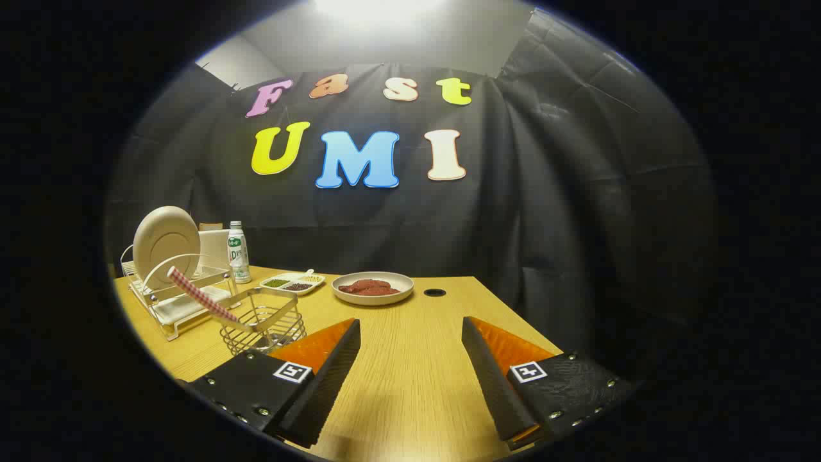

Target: Take the plate from the dish rack, then take the spoon from the basket and place it into the plate.

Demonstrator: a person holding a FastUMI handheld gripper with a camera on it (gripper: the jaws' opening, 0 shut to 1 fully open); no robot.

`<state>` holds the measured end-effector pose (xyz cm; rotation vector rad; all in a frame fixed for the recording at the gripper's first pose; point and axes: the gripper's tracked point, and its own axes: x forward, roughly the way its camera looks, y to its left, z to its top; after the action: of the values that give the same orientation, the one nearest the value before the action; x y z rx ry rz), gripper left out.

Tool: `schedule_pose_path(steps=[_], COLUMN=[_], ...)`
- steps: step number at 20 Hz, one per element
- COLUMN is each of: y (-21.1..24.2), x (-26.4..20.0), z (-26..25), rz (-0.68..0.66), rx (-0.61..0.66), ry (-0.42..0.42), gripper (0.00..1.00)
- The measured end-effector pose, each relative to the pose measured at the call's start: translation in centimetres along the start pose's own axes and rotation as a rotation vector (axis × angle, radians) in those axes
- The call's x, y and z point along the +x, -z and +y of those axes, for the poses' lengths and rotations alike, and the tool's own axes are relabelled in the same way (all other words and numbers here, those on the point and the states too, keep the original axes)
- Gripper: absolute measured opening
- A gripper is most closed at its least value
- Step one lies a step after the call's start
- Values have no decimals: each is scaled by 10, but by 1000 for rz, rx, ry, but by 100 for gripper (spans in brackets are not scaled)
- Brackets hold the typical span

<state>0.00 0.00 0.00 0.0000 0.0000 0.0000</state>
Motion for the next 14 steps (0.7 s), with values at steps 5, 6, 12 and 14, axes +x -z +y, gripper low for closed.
schedule_pose_path(steps=[5, 6, 12, 14], y=[-43, -52, -112, -126], x=[13, 8, -41, -58], z=[6, 6, 47, 64], rz=[-1, 8, 27, 27], rx=[-21, -47, -49, -23], ry=[29, 44, 59, 57], gripper=[97, 97, 97, 97])
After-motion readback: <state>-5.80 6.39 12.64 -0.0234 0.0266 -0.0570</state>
